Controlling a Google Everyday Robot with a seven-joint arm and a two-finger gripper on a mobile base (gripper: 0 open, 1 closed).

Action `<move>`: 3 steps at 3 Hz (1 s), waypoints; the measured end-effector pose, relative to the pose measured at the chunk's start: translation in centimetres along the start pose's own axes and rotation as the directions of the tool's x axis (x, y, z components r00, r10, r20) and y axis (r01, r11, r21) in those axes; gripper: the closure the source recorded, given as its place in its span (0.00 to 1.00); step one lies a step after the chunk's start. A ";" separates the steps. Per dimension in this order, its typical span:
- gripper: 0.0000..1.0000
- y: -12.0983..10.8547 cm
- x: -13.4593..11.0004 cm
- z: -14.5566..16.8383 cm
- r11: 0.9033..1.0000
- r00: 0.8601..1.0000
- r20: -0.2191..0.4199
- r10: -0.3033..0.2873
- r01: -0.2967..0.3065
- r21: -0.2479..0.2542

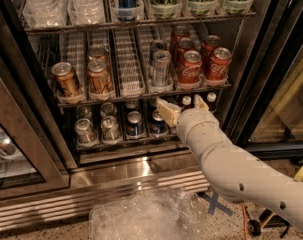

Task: Pick coke can from middle shelf of fridge

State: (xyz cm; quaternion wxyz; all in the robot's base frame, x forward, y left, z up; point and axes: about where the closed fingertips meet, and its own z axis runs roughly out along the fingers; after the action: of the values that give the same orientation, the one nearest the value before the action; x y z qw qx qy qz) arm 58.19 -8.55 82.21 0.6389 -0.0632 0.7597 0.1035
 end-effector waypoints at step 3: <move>0.31 -0.9 -1.7 0.4 1.000 0.999 0.030 -0.028 0.028 0.013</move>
Offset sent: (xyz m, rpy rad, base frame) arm 0.0033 -0.0101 0.0154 -0.0438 -0.0370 -0.0135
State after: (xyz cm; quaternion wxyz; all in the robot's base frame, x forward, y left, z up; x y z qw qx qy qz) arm 59.09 -9.35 83.78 0.6522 -0.0683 0.7495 0.0906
